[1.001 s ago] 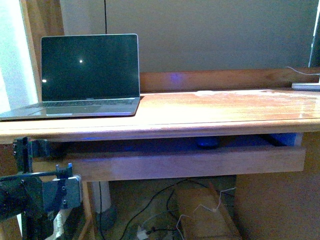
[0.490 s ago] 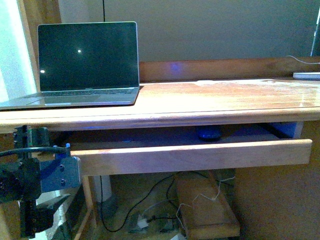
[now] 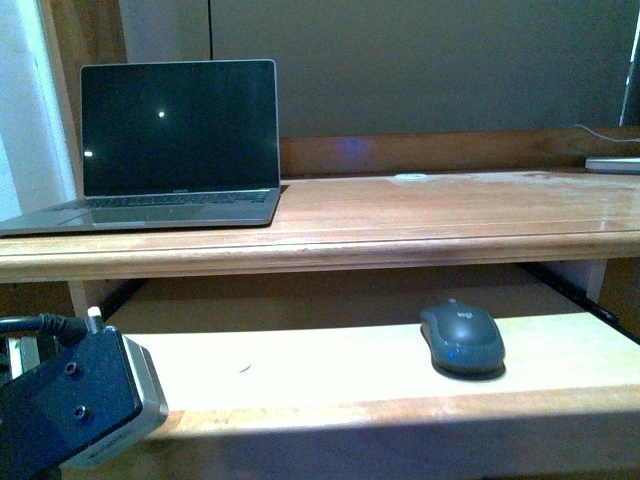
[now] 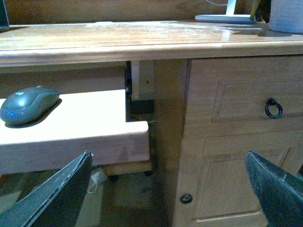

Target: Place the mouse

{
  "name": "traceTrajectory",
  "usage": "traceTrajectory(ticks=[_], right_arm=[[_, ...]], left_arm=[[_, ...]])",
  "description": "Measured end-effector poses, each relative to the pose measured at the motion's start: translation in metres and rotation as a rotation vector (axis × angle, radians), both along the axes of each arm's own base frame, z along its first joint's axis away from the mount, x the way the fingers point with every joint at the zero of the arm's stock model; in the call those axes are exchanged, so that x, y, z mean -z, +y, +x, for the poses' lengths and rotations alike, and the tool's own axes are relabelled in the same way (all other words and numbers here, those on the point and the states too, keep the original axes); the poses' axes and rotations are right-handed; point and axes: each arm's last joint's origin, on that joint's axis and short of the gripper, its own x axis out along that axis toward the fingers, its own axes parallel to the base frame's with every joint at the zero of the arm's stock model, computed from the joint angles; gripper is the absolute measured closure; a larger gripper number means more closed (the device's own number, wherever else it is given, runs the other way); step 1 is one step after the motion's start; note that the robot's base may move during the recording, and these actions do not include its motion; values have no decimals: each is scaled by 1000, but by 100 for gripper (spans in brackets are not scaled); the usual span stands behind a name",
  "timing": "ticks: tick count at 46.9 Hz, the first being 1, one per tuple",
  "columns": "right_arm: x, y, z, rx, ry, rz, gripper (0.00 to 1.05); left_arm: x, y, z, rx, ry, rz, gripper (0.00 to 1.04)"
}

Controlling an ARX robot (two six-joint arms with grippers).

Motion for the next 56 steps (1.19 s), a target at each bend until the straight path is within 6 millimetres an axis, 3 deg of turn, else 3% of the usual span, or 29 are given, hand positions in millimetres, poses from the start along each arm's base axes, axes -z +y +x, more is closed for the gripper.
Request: traceTrajectory(ticks=[8, 14, 19, 29, 30, 33, 38, 49, 56], right_arm=[[0, 0, 0, 0, 0, 0, 7], [0, 0, 0, 0, 0, 0, 7], [0, 0, 0, 0, 0, 0, 7], [0, 0, 0, 0, 0, 0, 7], [0, 0, 0, 0, 0, 0, 7], [0, 0, 0, 0, 0, 0, 7], [0, 0, 0, 0, 0, 0, 7], [0, 0, 0, -5, 2, 3, 7], [-5, 8, 2, -108, 180, 131, 7]], left_arm=[[-14, -9, -31, -22, 150, -221, 8], [-49, -9, -43, -171, 210, -505, 8], [-67, -3, -51, -311, 219, -652, 8], [-68, 12, -87, -576, 230, -776, 8], [-66, 19, -140, -711, 101, -856, 12], [-64, 23, -151, -774, -58, -842, 23], [-59, 37, -156, -853, -186, -771, 41], [-47, 52, -156, -849, -220, -713, 78], [-42, 57, -156, -851, -225, -708, 101]])
